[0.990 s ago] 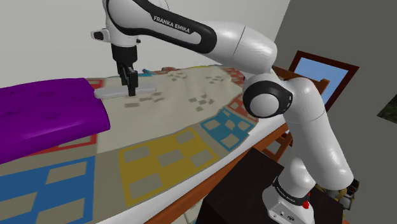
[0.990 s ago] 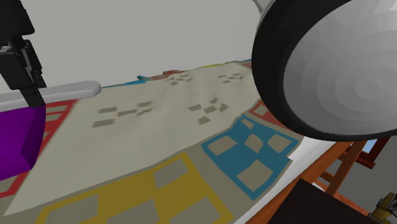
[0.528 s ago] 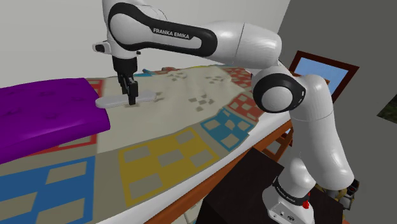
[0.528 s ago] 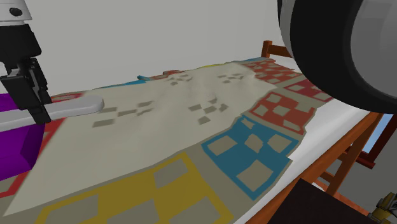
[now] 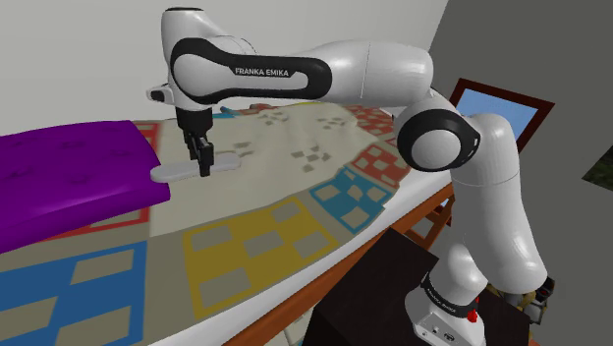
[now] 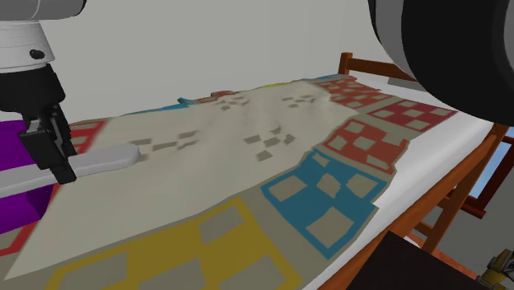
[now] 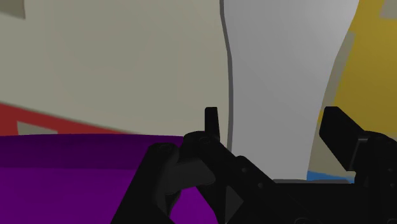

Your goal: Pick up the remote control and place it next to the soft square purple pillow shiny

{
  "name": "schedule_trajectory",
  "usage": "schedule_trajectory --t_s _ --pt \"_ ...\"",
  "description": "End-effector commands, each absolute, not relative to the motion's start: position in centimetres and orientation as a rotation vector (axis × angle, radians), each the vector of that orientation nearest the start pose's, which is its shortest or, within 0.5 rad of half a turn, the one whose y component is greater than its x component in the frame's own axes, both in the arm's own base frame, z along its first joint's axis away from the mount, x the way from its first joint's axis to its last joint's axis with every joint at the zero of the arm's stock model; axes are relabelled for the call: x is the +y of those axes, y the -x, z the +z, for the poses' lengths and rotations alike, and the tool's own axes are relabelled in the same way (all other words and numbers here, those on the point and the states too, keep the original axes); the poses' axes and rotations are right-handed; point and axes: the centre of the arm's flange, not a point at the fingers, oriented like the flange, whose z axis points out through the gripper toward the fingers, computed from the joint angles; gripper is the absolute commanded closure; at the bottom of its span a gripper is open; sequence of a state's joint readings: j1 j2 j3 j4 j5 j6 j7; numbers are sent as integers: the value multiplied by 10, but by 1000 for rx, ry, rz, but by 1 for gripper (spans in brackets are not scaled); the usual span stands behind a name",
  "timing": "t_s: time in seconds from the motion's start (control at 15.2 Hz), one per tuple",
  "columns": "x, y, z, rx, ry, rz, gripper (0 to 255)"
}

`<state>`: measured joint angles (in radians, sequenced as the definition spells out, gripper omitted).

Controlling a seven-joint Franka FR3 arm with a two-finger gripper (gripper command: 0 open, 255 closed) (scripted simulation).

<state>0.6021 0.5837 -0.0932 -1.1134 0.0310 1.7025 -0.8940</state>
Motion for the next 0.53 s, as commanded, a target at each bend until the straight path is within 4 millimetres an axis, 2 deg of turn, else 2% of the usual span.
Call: schedule_trajectory --t_s 0.0,0.46 --pt "370 -621 469 -2056 2405 -7 255" --pt "370 -621 432 -2056 2405 -7 255"
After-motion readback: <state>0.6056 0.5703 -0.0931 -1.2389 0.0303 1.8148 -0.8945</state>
